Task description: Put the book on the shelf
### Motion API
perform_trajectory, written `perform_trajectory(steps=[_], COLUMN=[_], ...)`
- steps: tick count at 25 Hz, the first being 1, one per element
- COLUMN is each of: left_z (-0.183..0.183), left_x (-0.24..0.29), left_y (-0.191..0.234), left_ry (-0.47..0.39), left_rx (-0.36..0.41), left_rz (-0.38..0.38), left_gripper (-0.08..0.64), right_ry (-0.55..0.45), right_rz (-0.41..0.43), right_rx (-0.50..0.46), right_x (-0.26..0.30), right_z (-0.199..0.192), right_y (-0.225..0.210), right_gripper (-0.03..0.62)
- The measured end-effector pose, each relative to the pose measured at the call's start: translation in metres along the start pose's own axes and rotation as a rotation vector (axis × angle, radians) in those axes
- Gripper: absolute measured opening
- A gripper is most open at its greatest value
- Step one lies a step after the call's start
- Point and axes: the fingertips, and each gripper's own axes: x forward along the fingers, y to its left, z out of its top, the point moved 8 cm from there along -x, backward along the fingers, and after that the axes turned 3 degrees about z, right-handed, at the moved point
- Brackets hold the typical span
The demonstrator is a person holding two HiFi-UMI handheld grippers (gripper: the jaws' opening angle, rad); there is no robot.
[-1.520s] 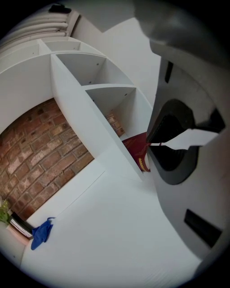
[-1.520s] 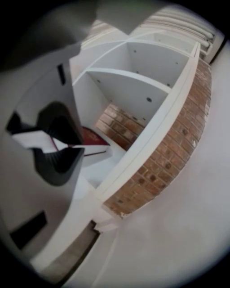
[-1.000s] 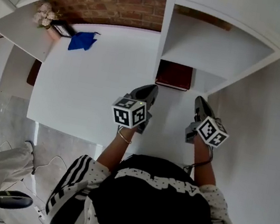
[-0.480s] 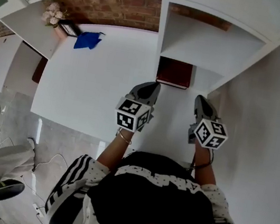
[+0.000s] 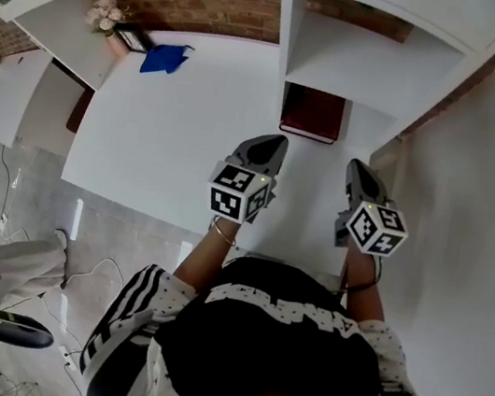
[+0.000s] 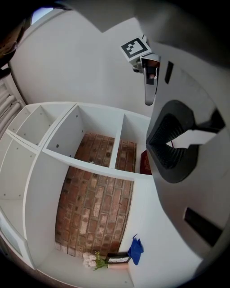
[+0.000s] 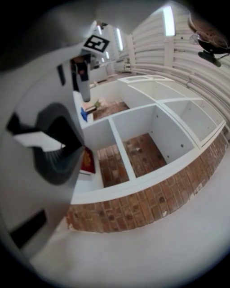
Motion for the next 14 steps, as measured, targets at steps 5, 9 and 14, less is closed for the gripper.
perform_trajectory(steps=[5,9,14], left_z=[-0.006,-0.005,-0.007], left_x=[0.000,-0.003,0.002], left_y=[-0.007,-0.009,-0.014], left_ry=[0.005,0.001,-0.013], left_rx=[-0.005,-0.009,-0.008], left_rz=[0.012,0.016,0.021], left_gripper=[0.035,0.035,0.035], right_ry=[-0.001,0.005,0.006], right_rz=[0.028,0.026,0.036], right_rx=[0.007,-0.007,-0.004], right_x=[-0.005,-0.011,-0.015], right_z=[-0.002,0.002,-0.003], right_y=[-0.001,0.001,-0.009], right_gripper=[0.029,0.029,0.029])
